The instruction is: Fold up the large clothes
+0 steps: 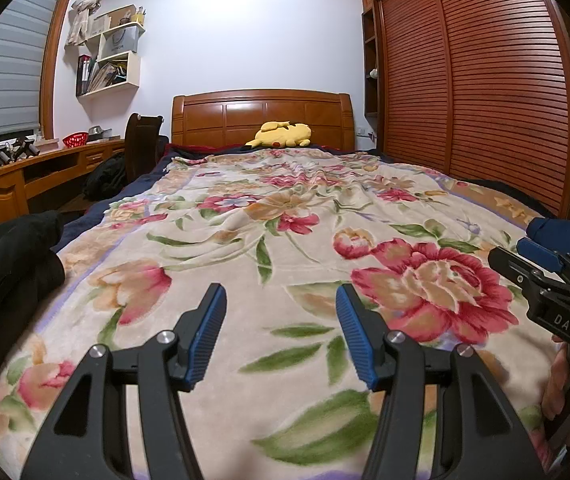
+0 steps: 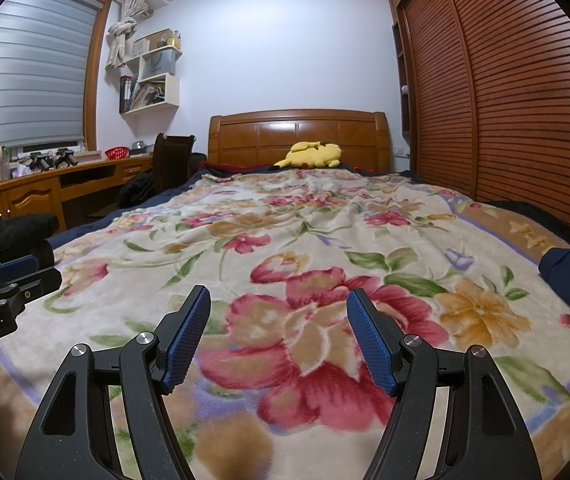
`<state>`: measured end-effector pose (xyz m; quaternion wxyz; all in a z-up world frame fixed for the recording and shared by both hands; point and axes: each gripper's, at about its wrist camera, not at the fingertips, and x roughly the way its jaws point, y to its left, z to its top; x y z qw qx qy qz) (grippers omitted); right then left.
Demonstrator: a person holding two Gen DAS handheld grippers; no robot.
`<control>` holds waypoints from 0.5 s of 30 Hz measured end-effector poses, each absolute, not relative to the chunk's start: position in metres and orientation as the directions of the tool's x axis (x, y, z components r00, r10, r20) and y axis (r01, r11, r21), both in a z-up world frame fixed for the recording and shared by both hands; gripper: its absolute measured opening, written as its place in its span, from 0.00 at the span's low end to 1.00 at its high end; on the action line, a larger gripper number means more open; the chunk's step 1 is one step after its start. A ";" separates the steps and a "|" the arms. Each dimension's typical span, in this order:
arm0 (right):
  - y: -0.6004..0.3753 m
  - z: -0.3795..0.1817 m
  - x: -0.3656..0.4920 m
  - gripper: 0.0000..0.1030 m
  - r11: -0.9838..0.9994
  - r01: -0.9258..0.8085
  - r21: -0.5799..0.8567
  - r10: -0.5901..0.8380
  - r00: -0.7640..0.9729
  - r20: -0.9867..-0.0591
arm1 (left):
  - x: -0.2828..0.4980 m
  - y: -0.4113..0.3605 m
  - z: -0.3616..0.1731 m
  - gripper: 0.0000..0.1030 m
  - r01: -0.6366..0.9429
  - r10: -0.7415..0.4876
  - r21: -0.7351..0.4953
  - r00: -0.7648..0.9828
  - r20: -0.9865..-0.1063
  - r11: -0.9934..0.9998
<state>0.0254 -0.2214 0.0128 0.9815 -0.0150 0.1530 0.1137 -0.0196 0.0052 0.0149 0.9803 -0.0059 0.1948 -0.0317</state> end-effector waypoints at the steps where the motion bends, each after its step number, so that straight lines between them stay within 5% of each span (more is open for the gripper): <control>1: -0.221 0.013 0.025 0.71 0.974 -0.228 0.005 0.218 0.928 -0.303 | -0.019 0.005 0.015 0.55 0.059 -0.064 -0.025 0.922 -0.382 0.998; 15: -0.221 0.013 0.025 0.71 0.974 -0.227 0.006 0.219 0.927 -0.304 | -0.020 0.004 0.015 0.55 0.061 -0.065 -0.023 0.921 -0.384 0.998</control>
